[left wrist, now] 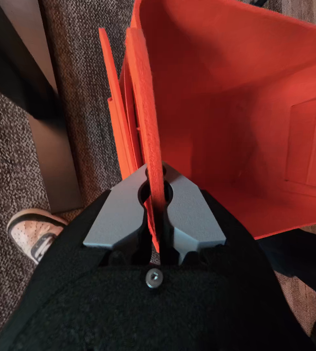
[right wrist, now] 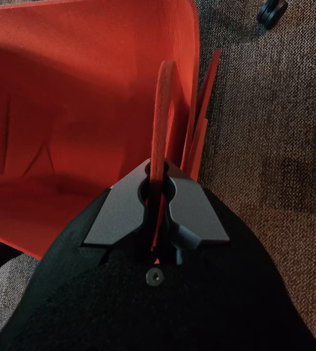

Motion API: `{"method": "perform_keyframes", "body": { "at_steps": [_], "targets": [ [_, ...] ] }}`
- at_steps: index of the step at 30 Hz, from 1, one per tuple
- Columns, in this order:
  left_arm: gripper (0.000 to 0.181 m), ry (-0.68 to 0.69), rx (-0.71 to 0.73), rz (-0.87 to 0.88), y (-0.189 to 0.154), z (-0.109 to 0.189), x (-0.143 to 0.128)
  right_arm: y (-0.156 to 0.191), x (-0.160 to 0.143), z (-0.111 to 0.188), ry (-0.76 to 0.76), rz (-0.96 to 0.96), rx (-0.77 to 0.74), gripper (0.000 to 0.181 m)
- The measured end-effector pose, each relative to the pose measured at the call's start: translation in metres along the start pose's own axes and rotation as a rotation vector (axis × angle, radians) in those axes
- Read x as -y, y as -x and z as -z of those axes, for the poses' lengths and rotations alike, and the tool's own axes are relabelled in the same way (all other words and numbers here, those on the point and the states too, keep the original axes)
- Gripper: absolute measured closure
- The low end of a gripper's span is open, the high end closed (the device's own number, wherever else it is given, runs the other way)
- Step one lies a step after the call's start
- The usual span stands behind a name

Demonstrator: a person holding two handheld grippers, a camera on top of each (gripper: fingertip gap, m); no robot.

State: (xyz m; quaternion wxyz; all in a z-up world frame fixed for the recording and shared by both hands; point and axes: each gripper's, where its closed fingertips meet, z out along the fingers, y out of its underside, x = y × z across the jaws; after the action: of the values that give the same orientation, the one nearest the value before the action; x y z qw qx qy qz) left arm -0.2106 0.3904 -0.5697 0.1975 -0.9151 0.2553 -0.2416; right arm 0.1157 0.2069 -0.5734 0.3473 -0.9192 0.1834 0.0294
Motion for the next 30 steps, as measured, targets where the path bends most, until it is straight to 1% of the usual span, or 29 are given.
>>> {"method": "perform_keyframes", "body": {
  "at_steps": [5,8,10,14,17,19,22,24,26,28,30],
  "targets": [
    [0.178,0.033,0.021,-0.031,0.008,-0.032,0.035,-0.011,0.029,-0.032,0.027,0.009,0.004,0.177],
    [0.178,0.057,0.035,-0.044,0.012,-0.046,0.048,-0.016,0.042,-0.048,0.053,-0.01,0.014,0.176],
    [0.178,0.085,0.039,-0.052,0.013,-0.054,0.053,-0.017,0.045,-0.057,0.084,-0.005,0.017,0.176],
    [0.178,0.151,0.063,-0.066,0.02,-0.069,0.056,-0.021,0.035,-0.076,0.164,0.025,0.016,0.176],
    [0.178,0.196,0.079,-0.061,0.028,-0.082,0.046,-0.023,0.017,-0.092,0.236,-0.007,0.033,0.176],
    [0.178,0.2,0.071,-0.069,0.03,-0.09,0.038,-0.017,0.014,-0.097,0.214,-0.006,0.066,0.176],
    [0.178,0.189,0.049,-0.036,0.028,-0.091,0.044,-0.013,0.018,-0.097,0.202,0.02,0.061,0.176],
    [0.178,0.178,0.063,-0.066,0.028,-0.087,0.054,-0.018,0.031,-0.098,0.19,0.043,0.036,0.176],
    [0.178,0.152,0.069,-0.08,0.025,-0.084,0.062,-0.023,0.042,-0.098,0.186,0.013,0.028,0.176],
    [0.178,0.107,0.082,-0.075,0.024,-0.082,0.069,-0.026,0.053,-0.095,0.145,0.006,0.019,0.176],
    [0.178,0.065,0.076,-0.065,0.018,-0.082,0.075,-0.027,0.063,-0.097,0.123,0.052,0.008,0.176]
  ]
}}
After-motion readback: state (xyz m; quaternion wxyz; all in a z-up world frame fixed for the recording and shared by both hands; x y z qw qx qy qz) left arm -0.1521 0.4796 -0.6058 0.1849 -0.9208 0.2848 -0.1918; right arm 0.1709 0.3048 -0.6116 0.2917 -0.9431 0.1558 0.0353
